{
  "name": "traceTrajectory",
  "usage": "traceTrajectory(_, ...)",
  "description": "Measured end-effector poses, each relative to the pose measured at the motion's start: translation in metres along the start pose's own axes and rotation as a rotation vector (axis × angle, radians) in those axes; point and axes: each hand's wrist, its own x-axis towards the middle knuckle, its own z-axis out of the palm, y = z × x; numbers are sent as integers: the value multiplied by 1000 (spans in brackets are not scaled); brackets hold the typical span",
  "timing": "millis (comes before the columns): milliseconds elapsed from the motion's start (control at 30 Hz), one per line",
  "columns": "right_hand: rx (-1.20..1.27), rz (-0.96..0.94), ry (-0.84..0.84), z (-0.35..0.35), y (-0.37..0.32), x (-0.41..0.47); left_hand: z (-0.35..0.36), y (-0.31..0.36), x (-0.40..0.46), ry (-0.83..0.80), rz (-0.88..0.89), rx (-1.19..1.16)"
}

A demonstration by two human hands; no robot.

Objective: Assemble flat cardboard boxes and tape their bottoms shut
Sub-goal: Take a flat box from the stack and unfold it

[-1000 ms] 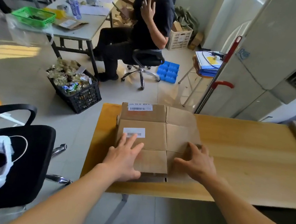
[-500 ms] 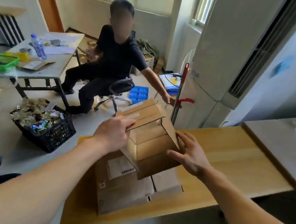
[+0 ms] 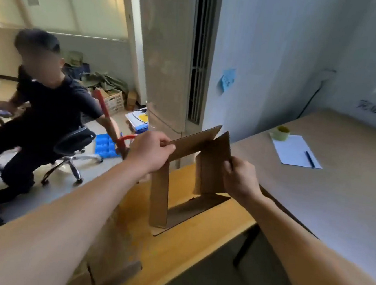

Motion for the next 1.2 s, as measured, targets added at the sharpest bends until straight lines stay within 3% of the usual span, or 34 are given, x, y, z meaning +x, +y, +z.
traceTrajectory(100,-27,97,65,-73,53,20,64,66,15,-71,14,-98)
traceTrajectory(300,-222,278,216,-210,157,45,194,179,25,-190,126,-34)
traceTrajectory(500,-282,410,300,-301,246,46,297,270,44,-375,106,-52)
traceTrajectory(900,-413,704,371,-382,378,74,470,406,121,-652,341,-134)
traceTrajectory(1033,-291,799,443,-390,398,105,506,435,150,-704,514,-131)
traceTrajectory(1200,-177,930,222,-389,415,130,526,435,153,-996,651,-55)
